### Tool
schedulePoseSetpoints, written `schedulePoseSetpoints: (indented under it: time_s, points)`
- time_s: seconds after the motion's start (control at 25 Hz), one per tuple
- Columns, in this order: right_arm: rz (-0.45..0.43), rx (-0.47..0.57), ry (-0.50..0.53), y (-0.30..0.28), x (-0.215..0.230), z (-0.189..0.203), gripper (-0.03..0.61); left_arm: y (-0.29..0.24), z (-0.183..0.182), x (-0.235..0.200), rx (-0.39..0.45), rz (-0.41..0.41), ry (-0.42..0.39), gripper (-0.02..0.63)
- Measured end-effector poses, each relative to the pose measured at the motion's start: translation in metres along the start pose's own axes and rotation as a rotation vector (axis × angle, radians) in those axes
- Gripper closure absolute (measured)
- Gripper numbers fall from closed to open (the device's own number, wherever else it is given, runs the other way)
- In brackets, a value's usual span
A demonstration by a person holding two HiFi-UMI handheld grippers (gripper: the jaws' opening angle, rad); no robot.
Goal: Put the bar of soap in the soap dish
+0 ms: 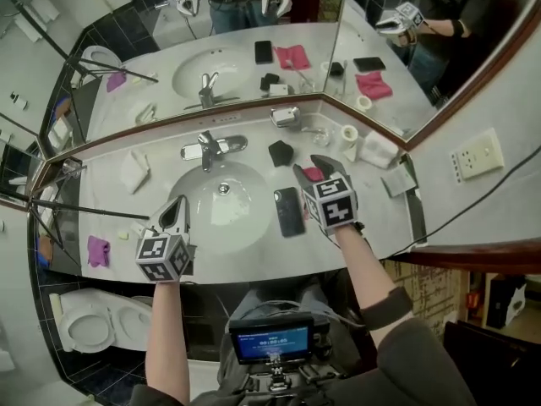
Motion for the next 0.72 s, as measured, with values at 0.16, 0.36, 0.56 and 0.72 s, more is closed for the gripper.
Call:
schedulePoseSetpoints:
  time_s: [0.16, 0.36, 0.56, 0.72]
  points:
    - [0.046, -0.043, 0.031, -0.038, 0.027, -0.020, 0.253, -0.023, 0.010, 0.009, -0.010, 0.033, -0.012, 0.612]
    - [0.058, -0.126, 0.032, -0.090, 0.053, -0.047, 0.160, -0.050, 0.022, 0.021, -0.009, 0.086, -0.044, 0.612]
    - [0.087, -0.209, 0.080, -0.141, 0.088, -0.073, 0.158, -0.068, 0.029, 0.031, -0.013, 0.127, -0.039, 0.612]
    - [0.079, -0.299, 0.060, -0.176, 0.109, -0.076, 0.156, -0.074, 0.036, 0.024, -0.015, 0.125, -0.037, 0.612]
Point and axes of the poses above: the fingertips, and each gripper's own axes: y backward along the fingers, x to its right, z out of its underside, the point moved 5 cm from there along y, backward along the fingers, and after that the axes turned 14 degrees about -z, right-handed, at the moved point
